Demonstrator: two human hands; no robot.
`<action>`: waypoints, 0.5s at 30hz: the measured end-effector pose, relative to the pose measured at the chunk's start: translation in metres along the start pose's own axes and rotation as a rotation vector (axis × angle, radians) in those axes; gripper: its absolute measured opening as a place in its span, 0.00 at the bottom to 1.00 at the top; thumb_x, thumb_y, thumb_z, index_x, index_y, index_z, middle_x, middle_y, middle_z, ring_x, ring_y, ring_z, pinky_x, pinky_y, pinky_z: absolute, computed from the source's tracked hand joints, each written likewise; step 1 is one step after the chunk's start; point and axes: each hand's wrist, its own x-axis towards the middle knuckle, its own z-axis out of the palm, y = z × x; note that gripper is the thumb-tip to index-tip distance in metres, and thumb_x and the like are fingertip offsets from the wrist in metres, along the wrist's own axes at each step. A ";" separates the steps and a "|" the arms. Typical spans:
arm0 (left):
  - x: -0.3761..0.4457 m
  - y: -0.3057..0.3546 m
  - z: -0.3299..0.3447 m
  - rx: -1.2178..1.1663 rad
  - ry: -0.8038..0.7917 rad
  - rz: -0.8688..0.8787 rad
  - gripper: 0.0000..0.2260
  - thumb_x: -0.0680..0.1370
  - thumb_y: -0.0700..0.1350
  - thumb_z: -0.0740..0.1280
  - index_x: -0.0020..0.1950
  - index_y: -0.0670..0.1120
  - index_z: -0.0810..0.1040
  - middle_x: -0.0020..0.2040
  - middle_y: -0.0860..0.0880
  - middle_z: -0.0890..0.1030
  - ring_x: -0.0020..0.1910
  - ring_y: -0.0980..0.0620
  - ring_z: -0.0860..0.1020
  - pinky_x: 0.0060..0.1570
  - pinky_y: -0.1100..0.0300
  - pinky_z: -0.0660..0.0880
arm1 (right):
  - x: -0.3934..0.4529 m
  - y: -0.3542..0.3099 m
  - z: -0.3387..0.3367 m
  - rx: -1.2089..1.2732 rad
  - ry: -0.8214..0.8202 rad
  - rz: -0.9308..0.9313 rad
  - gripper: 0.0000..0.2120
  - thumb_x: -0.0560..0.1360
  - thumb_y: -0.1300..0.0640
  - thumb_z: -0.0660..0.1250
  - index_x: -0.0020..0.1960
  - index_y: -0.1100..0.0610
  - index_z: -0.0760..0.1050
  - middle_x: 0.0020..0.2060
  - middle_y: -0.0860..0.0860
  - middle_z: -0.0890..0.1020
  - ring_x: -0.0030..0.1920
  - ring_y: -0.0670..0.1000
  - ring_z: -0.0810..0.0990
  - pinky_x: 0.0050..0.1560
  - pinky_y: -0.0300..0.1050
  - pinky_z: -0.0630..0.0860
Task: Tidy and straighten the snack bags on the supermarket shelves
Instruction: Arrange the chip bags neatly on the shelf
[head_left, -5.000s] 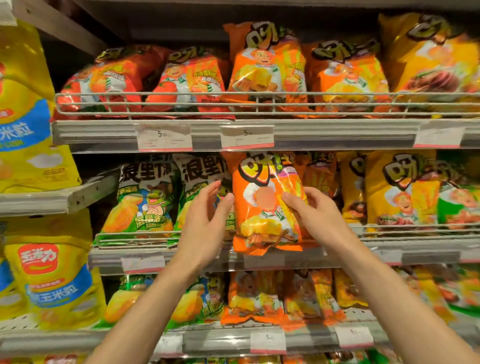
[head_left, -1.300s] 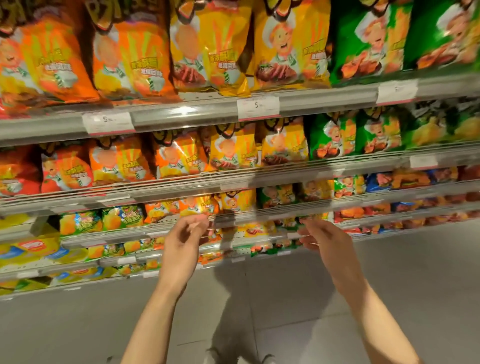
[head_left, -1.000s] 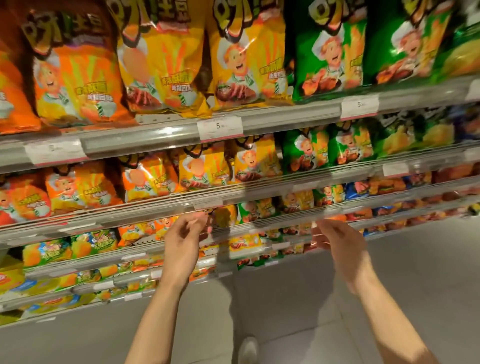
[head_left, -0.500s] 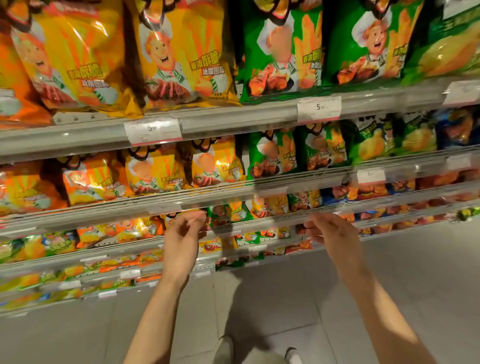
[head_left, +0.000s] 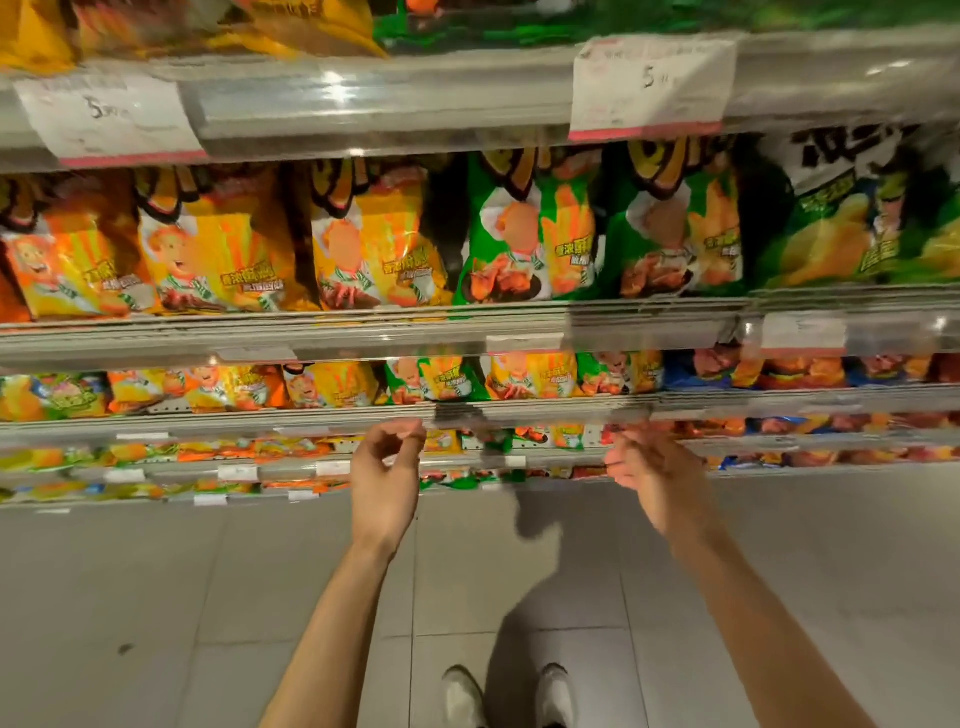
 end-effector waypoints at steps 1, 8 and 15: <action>0.010 -0.007 0.003 0.023 0.006 0.016 0.02 0.81 0.39 0.69 0.51 0.44 0.81 0.46 0.50 0.84 0.49 0.50 0.82 0.54 0.53 0.79 | 0.007 0.006 0.007 -0.018 -0.009 -0.012 0.07 0.81 0.61 0.67 0.51 0.65 0.80 0.38 0.62 0.83 0.39 0.55 0.85 0.45 0.38 0.79; 0.091 -0.064 0.015 0.166 0.023 0.236 0.09 0.80 0.44 0.70 0.60 0.49 0.78 0.57 0.50 0.80 0.55 0.61 0.77 0.55 0.67 0.74 | 0.089 0.030 0.051 -0.355 0.083 -0.329 0.03 0.81 0.56 0.68 0.51 0.51 0.80 0.40 0.41 0.81 0.38 0.41 0.79 0.38 0.34 0.72; 0.159 -0.108 0.032 0.523 0.084 0.677 0.27 0.77 0.58 0.67 0.72 0.47 0.71 0.77 0.42 0.63 0.78 0.45 0.59 0.73 0.52 0.58 | 0.168 0.049 0.084 -0.681 0.399 -0.756 0.24 0.81 0.44 0.60 0.65 0.62 0.76 0.59 0.61 0.80 0.61 0.62 0.76 0.62 0.52 0.72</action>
